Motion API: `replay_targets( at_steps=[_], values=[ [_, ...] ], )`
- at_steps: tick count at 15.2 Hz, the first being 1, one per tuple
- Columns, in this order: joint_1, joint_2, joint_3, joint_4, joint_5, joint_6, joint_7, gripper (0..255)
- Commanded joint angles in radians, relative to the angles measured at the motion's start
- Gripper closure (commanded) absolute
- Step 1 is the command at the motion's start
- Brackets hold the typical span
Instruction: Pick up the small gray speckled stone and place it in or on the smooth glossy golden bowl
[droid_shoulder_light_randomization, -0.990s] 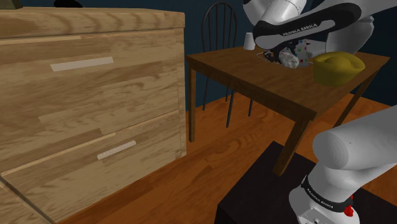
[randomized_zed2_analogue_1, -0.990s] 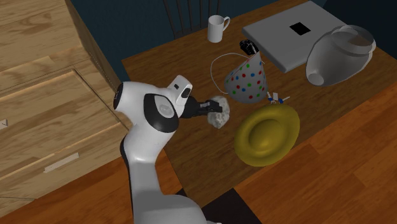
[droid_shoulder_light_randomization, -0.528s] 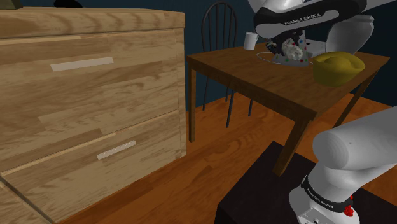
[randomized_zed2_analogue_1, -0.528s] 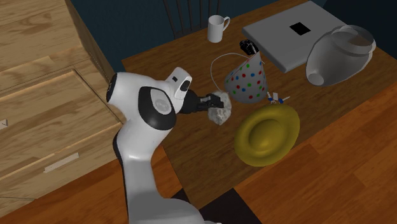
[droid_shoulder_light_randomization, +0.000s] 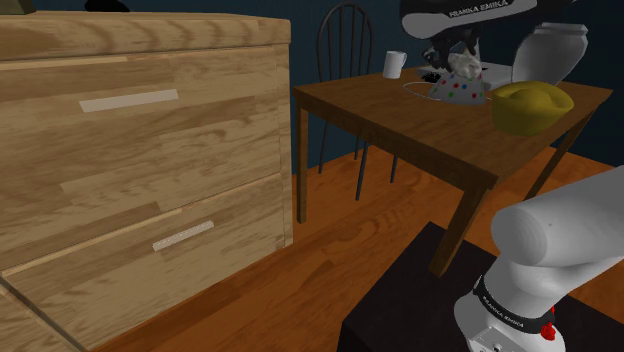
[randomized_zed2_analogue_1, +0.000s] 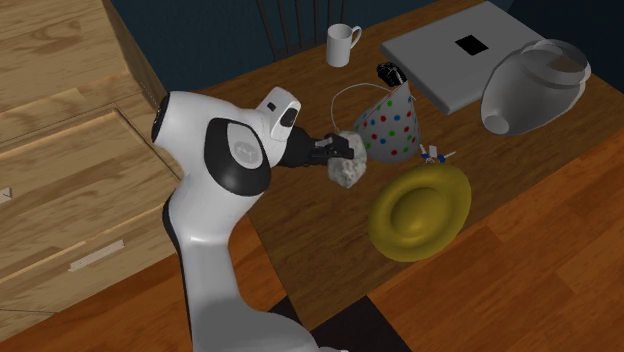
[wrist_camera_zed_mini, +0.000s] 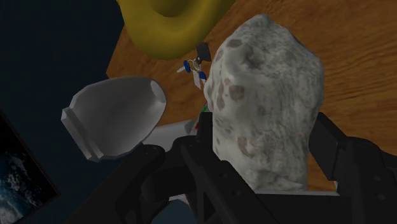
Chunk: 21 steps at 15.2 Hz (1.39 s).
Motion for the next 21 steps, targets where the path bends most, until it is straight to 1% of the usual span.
replay_targets(
  at_steps=[1,9,10,15,21],
  values=[
    [-0.002,0.005,0.001,0.029,0.0,-0.018,-0.017,255],
    [-0.011,0.027,0.008,0.147,-0.004,-0.088,-0.082,255],
    [-0.011,0.027,0.008,0.15,-0.004,-0.09,-0.083,255],
    [-0.015,-0.122,-0.095,0.018,-0.015,-0.022,-0.173,255],
    [-0.023,-0.275,-0.219,-0.099,-0.057,0.042,-0.286,255]
  ],
)
